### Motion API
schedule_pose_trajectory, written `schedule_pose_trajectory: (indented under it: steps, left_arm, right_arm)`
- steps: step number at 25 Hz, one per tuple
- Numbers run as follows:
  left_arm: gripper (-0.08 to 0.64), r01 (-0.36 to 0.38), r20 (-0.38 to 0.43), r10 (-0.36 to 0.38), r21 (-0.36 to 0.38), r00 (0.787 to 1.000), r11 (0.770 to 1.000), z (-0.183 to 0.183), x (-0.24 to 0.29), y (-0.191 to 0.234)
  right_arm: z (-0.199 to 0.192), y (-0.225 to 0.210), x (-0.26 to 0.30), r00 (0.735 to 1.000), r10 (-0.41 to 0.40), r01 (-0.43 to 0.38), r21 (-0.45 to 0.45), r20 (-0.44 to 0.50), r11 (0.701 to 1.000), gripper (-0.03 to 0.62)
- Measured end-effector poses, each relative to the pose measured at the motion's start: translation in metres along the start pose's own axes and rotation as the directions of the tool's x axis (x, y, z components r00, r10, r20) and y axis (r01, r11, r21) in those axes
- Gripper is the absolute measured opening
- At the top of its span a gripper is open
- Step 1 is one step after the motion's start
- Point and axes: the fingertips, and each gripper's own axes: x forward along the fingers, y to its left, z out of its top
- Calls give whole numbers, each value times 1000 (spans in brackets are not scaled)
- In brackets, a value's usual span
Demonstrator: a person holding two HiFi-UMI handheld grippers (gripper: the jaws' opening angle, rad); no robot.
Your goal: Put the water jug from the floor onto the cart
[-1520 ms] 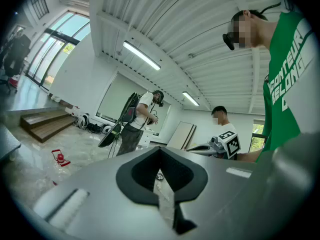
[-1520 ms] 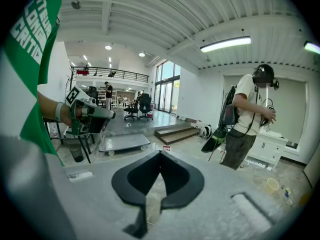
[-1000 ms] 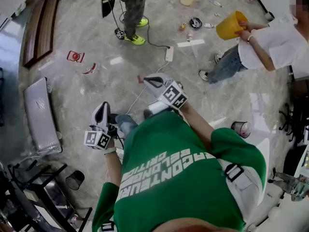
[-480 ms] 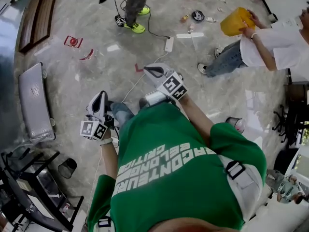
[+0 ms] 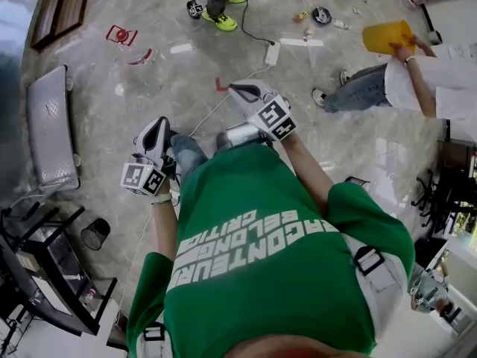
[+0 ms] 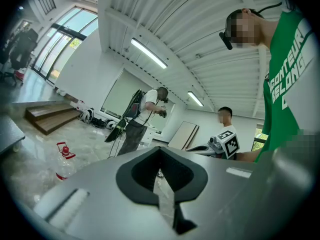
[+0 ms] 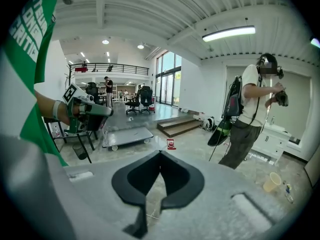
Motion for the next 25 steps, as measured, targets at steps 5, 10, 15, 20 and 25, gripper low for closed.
schedule_pose_trajectory:
  steps: [5, 10, 15, 20, 25]
  left_arm:
    - [14, 3, -1, -3, -10, 1000, 1000, 13, 2, 26]
    - [14, 0, -10, 0, -26, 1000, 1000, 30, 3, 56]
    - [14, -8, 4, 8, -45, 1000, 999, 41, -4, 98]
    - [14, -13, 21, 14, -49, 1000, 999, 63, -13, 144]
    - [14, -5, 29, 7, -54, 1000, 999, 80, -18, 180]
  right_arm:
    - [9, -1, 29, 1000, 8, -8, 2, -24, 1000, -6]
    - [24, 2, 70, 998, 38, -38, -6, -54, 999, -6]
    - [45, 6, 115, 996, 54, -56, -25, -74, 998, -6]
    - [76, 10, 161, 995, 61, -65, -55, -79, 996, -6]
    - [101, 15, 195, 995, 57, -64, -77, -83, 995, -6]
